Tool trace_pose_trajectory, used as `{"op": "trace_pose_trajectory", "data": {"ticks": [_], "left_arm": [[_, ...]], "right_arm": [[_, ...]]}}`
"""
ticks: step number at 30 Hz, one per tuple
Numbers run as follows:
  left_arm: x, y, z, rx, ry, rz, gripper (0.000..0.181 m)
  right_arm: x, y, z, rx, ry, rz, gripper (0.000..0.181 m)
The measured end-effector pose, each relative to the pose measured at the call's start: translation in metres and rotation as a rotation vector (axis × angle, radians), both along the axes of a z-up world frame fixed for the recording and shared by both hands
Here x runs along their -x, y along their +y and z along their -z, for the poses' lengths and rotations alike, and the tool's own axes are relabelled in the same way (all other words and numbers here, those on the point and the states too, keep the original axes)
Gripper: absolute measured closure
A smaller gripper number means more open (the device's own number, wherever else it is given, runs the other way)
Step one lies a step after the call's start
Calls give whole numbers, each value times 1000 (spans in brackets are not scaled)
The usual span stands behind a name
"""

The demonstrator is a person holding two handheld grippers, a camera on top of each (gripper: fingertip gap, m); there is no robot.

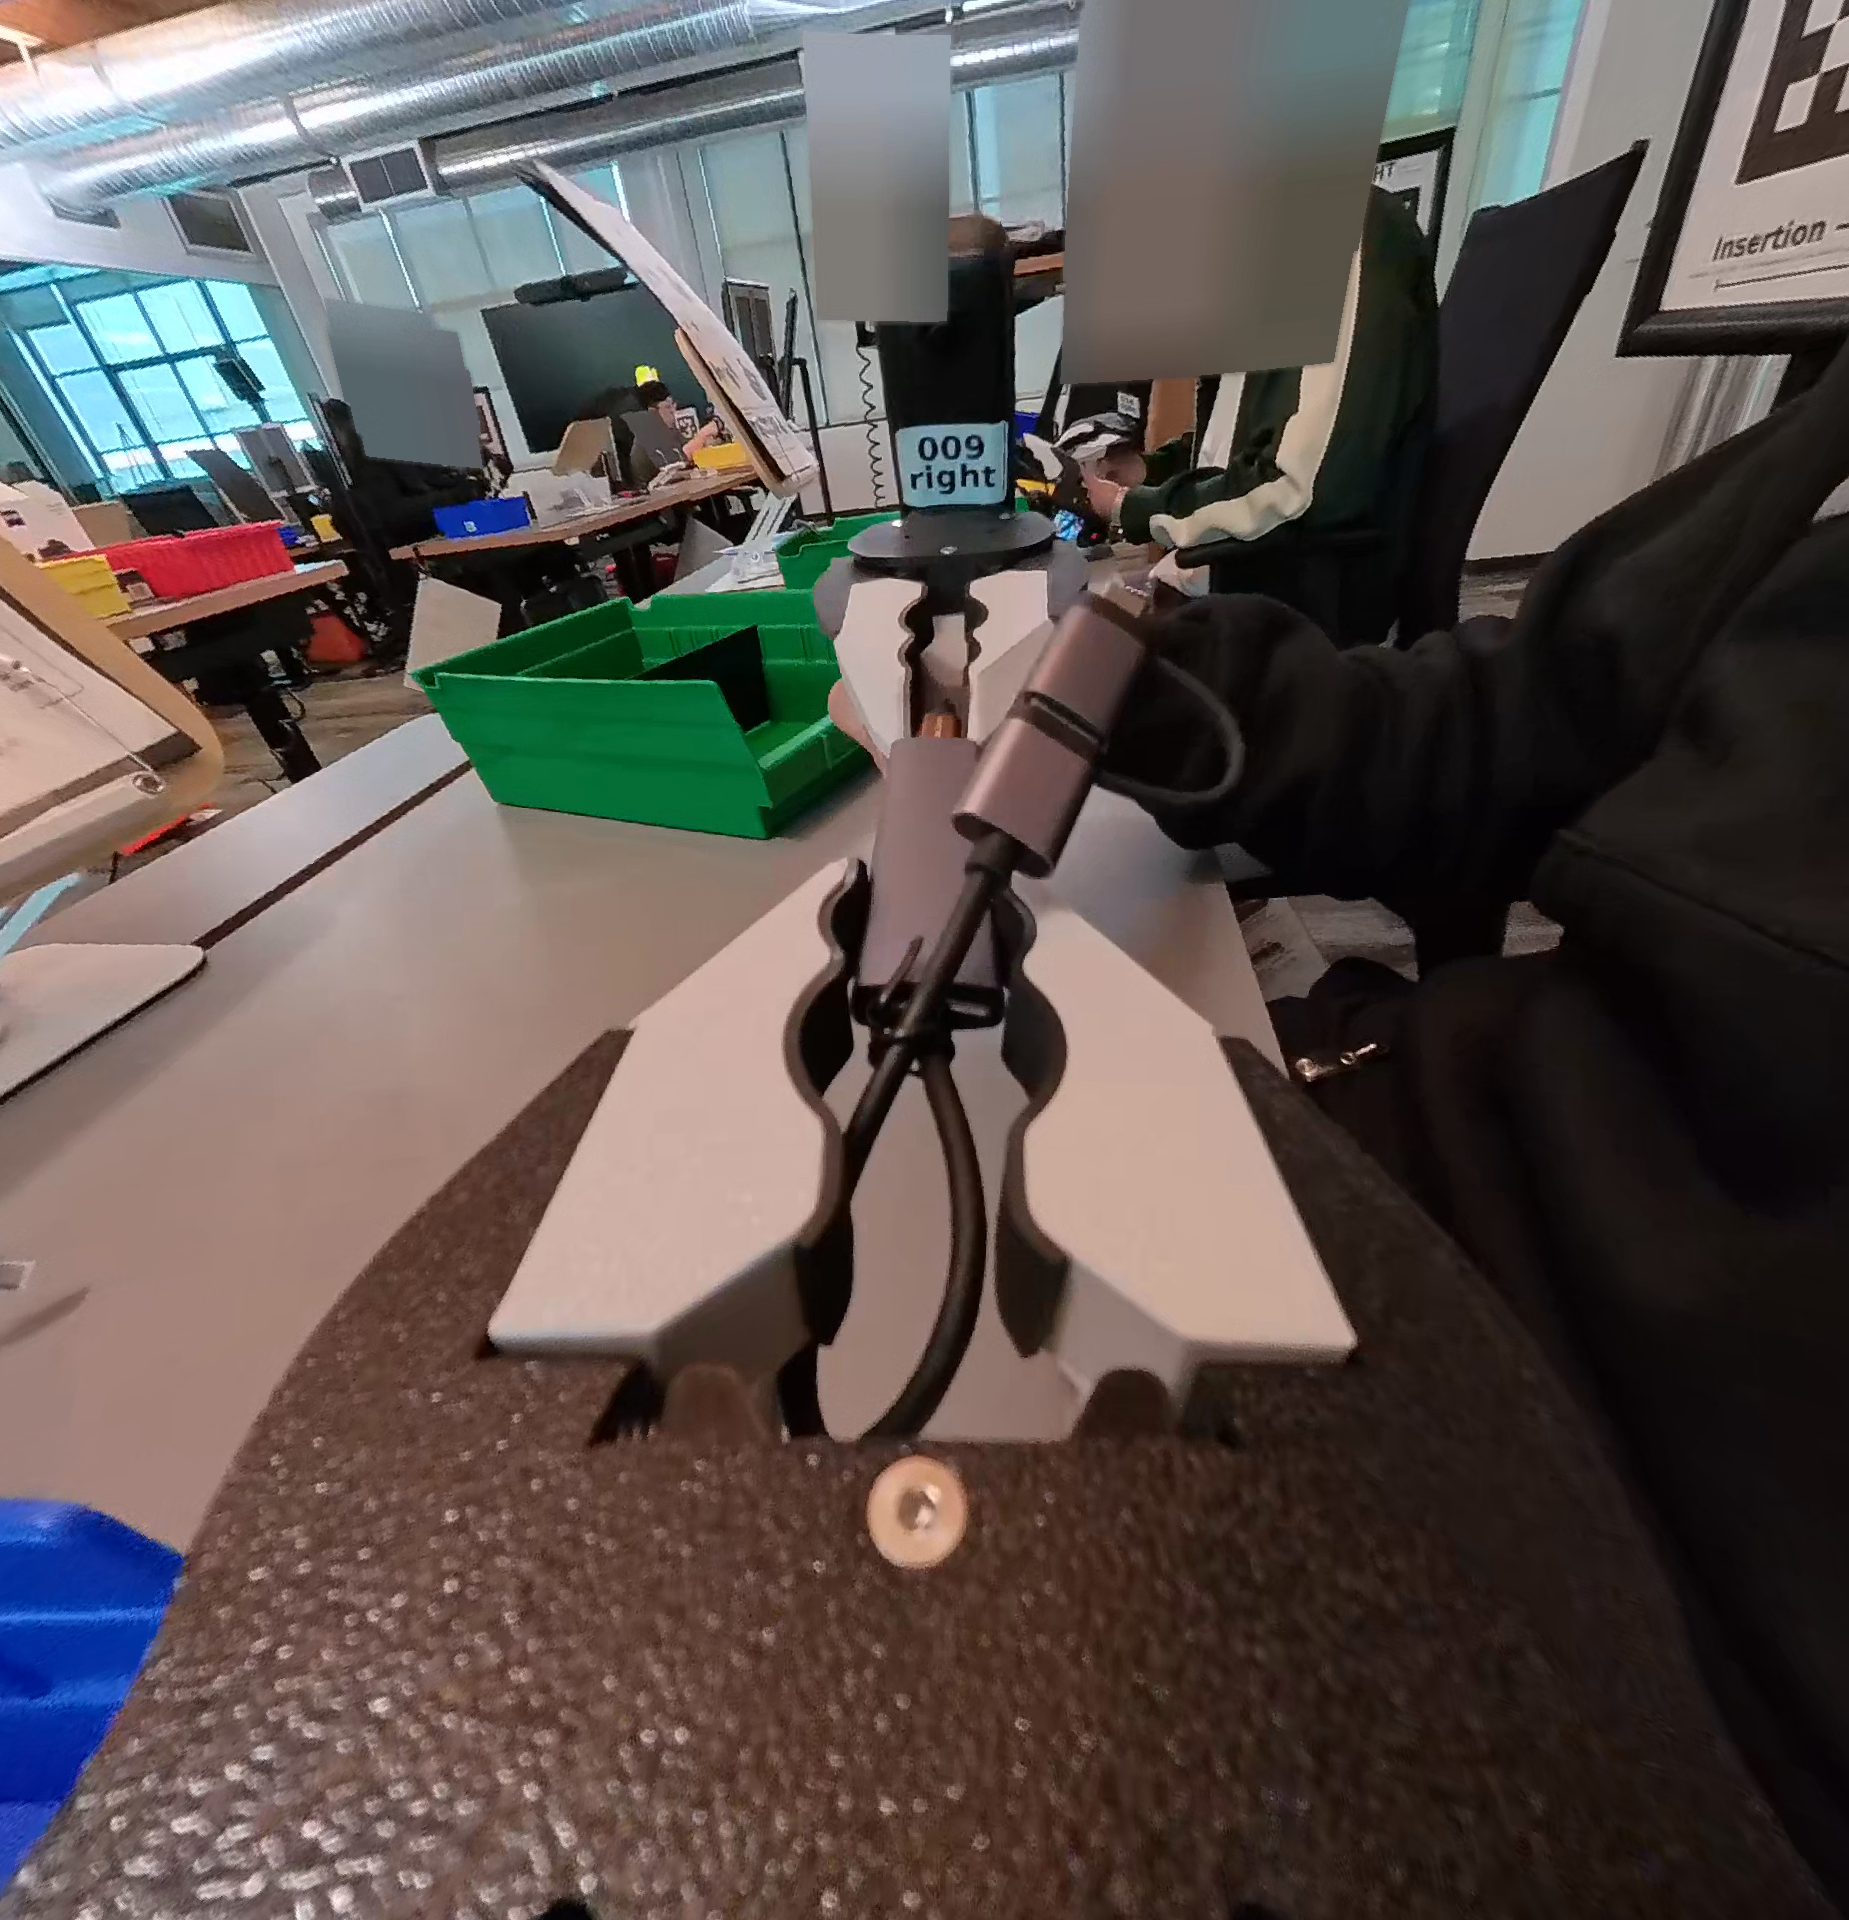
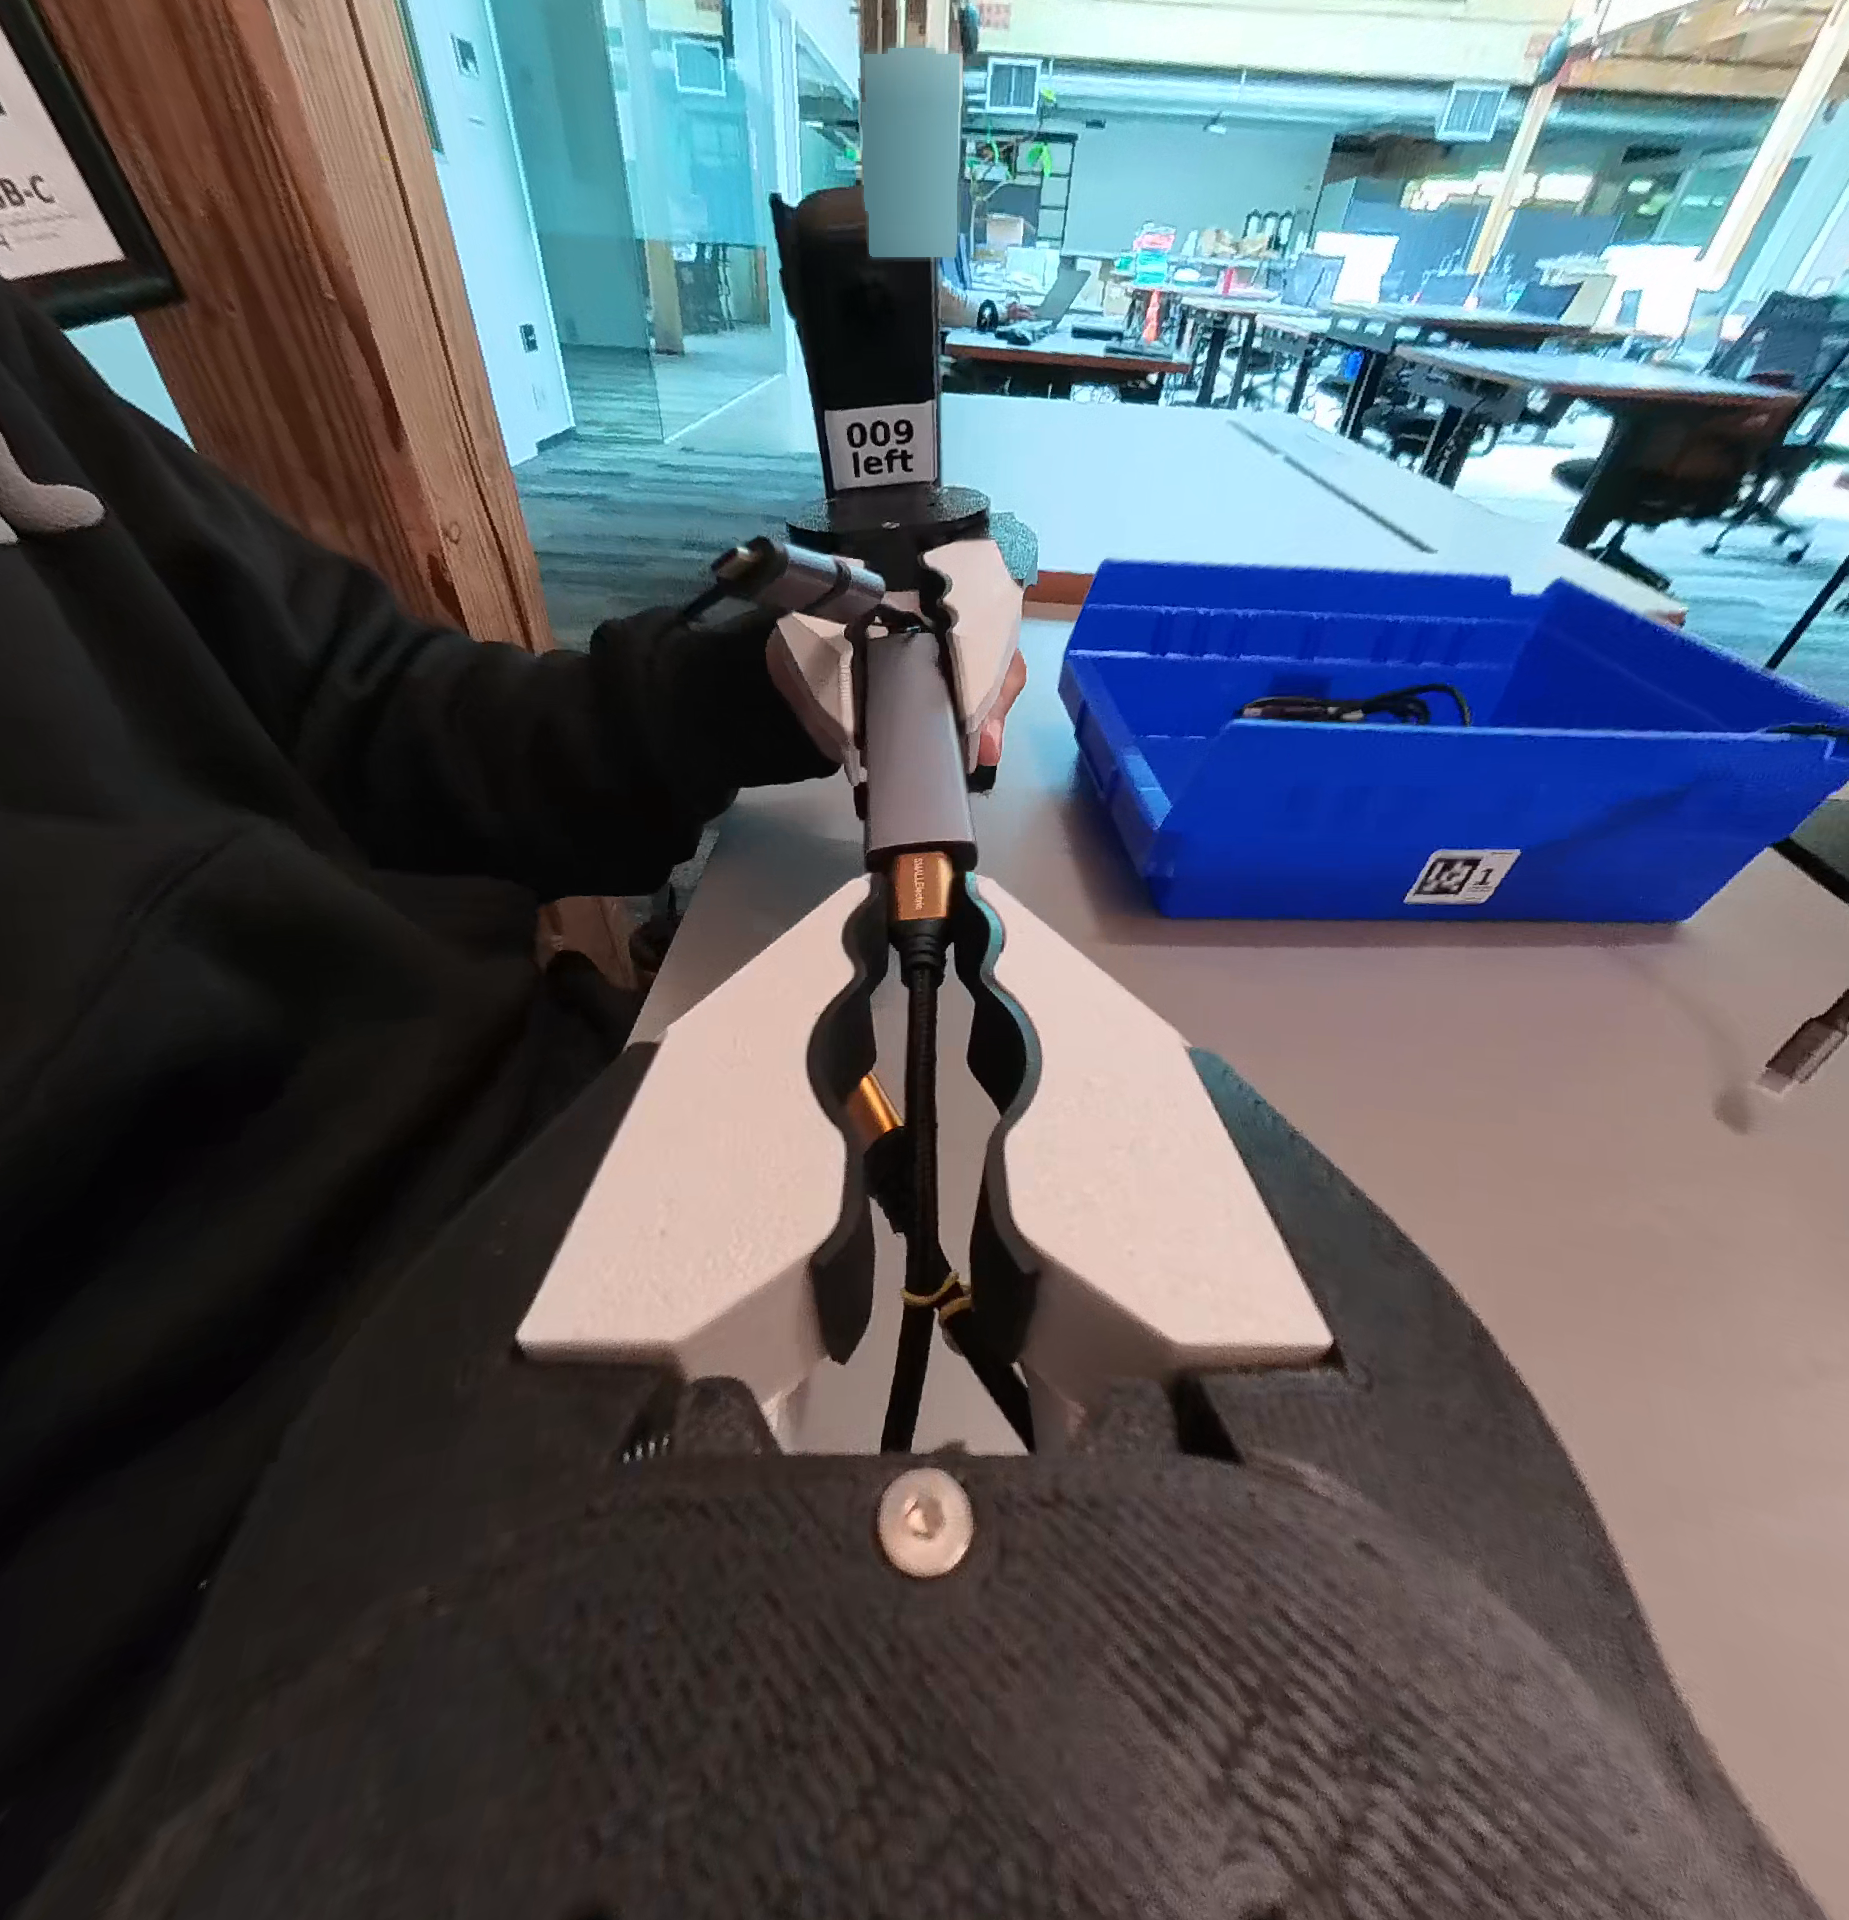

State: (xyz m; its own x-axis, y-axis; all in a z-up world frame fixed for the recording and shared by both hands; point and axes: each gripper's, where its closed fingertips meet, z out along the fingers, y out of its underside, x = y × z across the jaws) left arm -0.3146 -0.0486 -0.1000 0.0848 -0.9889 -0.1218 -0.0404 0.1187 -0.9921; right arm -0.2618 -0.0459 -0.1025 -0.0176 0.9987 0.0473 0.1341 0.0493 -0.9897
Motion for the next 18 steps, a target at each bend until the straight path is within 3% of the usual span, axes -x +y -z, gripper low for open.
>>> {"op": "trace_pose_trajectory", "data": {"ticks": [3,4,6,8,11,14,18], "left_arm": [[7,5,-5,-7,-29,-27,158],[33,15,-20,21,-136,-82,158],[119,31,-51,59,-357,-228,159],[155,32,-47,11,-288,-342,159],[156,29,-57,-27,-285,-362,159],[140,27,-54,-42,-236,-339,159],[114,25,-42,-26,-159,-297,159]], "right_arm": [[0,1,-1,0,13,5,169],[-6,8,-1,3,16,40,169],[-71,43,-30,40,194,232,170],[-122,44,-54,-20,259,325,170],[-134,43,-72,-189,172,441,170],[-166,73,-69,-297,20,719,170],[-219,91,-56,-443,-183,920,170]]}}
